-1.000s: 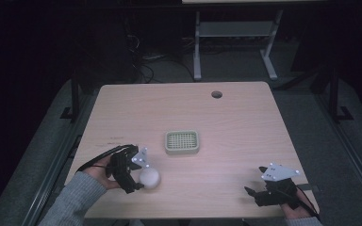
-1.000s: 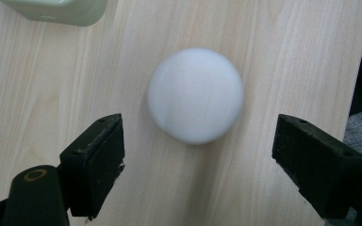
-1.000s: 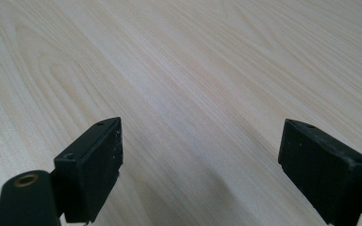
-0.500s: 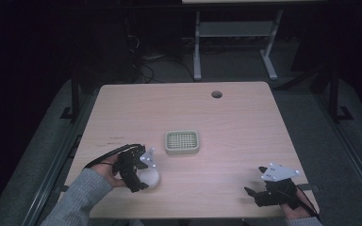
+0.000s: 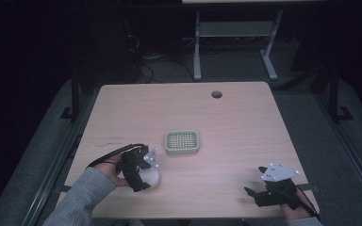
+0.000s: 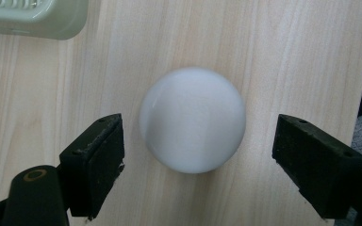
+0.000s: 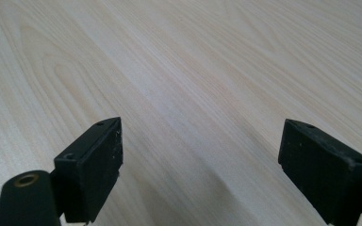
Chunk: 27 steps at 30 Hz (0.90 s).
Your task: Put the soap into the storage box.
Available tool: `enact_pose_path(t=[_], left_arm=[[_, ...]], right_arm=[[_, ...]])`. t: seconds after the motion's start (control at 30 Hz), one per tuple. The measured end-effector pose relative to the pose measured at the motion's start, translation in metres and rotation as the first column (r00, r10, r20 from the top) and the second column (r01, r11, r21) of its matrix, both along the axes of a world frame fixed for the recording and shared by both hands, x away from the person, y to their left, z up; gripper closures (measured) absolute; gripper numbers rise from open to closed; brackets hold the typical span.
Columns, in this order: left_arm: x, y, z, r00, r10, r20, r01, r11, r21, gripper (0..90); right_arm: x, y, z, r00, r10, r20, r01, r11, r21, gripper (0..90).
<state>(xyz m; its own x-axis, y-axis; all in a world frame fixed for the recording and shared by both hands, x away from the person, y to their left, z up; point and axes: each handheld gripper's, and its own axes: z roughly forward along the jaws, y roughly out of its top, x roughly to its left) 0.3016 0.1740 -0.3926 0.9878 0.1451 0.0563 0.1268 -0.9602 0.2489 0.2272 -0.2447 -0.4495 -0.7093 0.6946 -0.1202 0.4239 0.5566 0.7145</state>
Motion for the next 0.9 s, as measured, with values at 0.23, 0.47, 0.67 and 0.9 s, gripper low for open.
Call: enact_pose_path(t=[0.23,0.47,0.67,0.9], left_arm=[[0.004,-0.002,-0.004,0.9999,-0.007,-0.012,0.007,0.9999,0.01,17.1],[0.006,-0.004,-0.008,0.9997,-0.005,-0.023,0.006,0.9996,0.026,17.1],[0.008,-0.008,-0.013,0.9993,-0.011,-0.035,0.012,0.9993,0.036,17.1],[0.013,-0.011,-0.019,0.9983,-0.01,-0.058,0.013,0.9984,0.055,17.1]], right_arm=[[0.0,0.0,0.0,1.0,0.001,-0.001,-0.001,1.0,-0.001,13.9],[0.0,0.0,0.0,1.0,0.002,0.002,-0.002,1.0,-0.004,13.9],[0.0,0.001,0.0,1.0,0.001,0.0,-0.001,1.0,0.0,13.9],[0.0,0.001,0.0,1.0,0.006,-0.001,-0.006,1.0,-0.003,13.9]])
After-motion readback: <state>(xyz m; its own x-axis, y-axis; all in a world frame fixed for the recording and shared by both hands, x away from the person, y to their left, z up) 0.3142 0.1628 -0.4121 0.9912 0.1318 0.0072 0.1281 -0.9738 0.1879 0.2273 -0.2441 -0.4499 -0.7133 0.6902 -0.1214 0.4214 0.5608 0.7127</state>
